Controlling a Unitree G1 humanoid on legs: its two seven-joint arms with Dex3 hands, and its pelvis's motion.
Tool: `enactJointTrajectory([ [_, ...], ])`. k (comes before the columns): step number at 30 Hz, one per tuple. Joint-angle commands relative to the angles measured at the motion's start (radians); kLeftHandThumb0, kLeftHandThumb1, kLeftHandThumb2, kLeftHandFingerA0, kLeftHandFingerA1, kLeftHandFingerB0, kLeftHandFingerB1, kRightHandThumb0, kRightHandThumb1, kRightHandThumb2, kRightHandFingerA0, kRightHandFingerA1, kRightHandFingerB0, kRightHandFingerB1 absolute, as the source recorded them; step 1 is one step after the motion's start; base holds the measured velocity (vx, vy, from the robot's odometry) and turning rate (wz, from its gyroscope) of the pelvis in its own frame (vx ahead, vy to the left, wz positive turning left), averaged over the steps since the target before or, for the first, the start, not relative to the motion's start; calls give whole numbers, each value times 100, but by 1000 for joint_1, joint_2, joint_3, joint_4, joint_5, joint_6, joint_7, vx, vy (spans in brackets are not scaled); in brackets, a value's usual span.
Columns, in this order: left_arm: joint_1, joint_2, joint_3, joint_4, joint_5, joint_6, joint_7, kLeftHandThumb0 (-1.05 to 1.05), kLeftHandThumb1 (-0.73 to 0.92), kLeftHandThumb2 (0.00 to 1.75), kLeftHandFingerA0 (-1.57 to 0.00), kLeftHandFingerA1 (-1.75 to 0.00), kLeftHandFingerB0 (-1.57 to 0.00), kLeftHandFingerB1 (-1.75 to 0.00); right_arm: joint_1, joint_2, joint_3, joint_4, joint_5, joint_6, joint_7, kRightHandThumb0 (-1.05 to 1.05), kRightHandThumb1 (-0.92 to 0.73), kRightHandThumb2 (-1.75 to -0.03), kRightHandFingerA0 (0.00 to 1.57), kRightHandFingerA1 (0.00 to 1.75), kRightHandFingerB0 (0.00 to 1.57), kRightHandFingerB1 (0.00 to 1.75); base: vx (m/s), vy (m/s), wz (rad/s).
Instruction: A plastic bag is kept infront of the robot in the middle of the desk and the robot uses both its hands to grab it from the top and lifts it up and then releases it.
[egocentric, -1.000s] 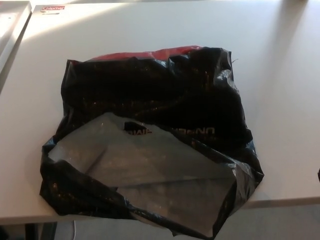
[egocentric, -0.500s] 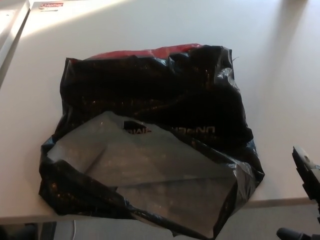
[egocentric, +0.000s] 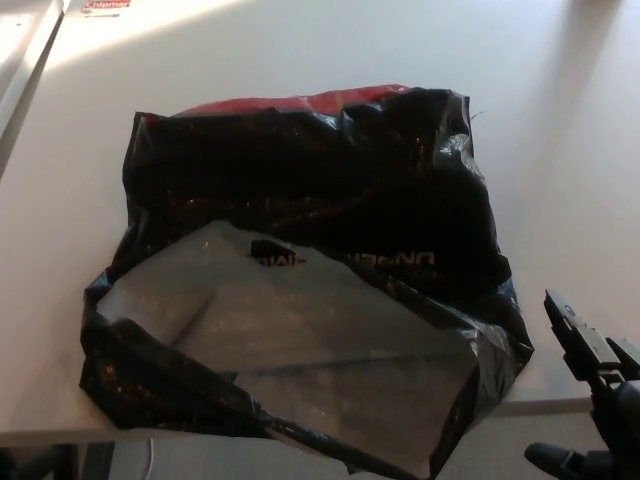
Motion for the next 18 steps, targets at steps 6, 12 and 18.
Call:
enactJointTrajectory([
  [6, -34, 24, -22, 53, -72, 78, -30, -56, 34, 66, 0, -1, 0, 0, -13, -5, 20, 7, 69, 30, 7, -55, -32, -64, 9, 46, 0, 0, 0, 0, 0],
  [12, -41, 27, -32, 76, -85, 64, -32, -58, 35, 68, -3, -10, 0, 0, -35, -11, 45, 23, 68, 25, -2, -53, -38, -56, 0, 35, 0, 0, 0, 0, 0],
  [18, -33, 22, -27, 50, -78, 122, -11, -59, 35, 67, -1, -13, 0, 0, -38, -7, 54, 18, 91, 38, 13, -56, -32, -62, 0, 20, 0, 0, 0, 0, 0],
])
